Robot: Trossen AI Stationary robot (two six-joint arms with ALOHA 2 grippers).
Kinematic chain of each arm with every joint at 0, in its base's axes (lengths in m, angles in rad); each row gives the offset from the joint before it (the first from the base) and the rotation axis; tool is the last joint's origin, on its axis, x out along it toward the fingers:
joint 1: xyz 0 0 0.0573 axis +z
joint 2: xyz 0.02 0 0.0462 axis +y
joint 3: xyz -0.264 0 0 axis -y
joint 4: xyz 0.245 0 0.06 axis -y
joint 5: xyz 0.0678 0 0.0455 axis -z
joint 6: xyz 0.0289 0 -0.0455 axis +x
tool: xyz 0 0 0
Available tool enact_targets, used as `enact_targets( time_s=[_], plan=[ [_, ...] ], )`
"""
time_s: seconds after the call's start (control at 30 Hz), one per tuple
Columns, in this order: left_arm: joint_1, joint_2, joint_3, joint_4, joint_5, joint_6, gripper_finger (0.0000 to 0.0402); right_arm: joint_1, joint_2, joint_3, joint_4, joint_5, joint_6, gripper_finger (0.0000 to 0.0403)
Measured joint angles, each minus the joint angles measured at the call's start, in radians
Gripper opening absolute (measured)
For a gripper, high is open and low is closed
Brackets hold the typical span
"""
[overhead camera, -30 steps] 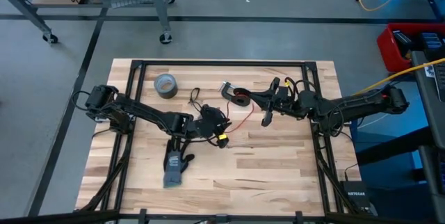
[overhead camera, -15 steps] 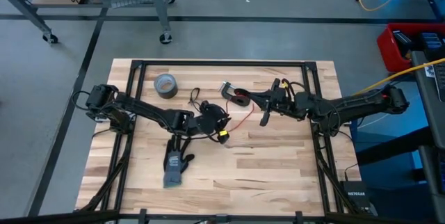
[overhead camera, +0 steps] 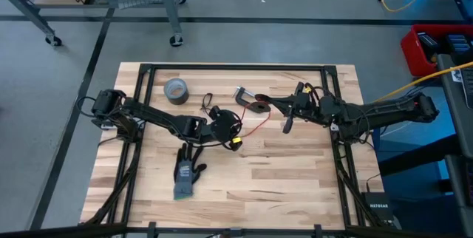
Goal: Coil cords
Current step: Coil the red wire onto the spool
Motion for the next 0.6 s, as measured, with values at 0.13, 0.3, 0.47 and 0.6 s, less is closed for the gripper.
enact_targets(
  time_s=[0.13, 0.3, 0.47, 0.6],
  plan=[
    [0.0, 0.0, 0.0, 0.006, 0.0, -0.001, 0.0065, 0.0, -0.007, 0.0, -0.031, 0.0, 0.0, 0.0005],
    [0.0, 0.0, 0.0, 0.009, 0.0, -0.001, 0.0065, 0.0, -0.007, 0.0, -0.048, 0.0, 0.0, 0.0005],
    [0.001, 0.0, 0.0, 0.009, 0.0, 0.007, 0.0065, 0.0, -0.007, 0.0, -0.06, 0.008, 0.0, 0.0005],
    [0.003, 0.0, 0.0, 0.034, 0.0, 0.061, 0.0065, 0.0, -0.006, 0.0, -0.064, 0.008, 0.001, 0.0005]
  ],
)
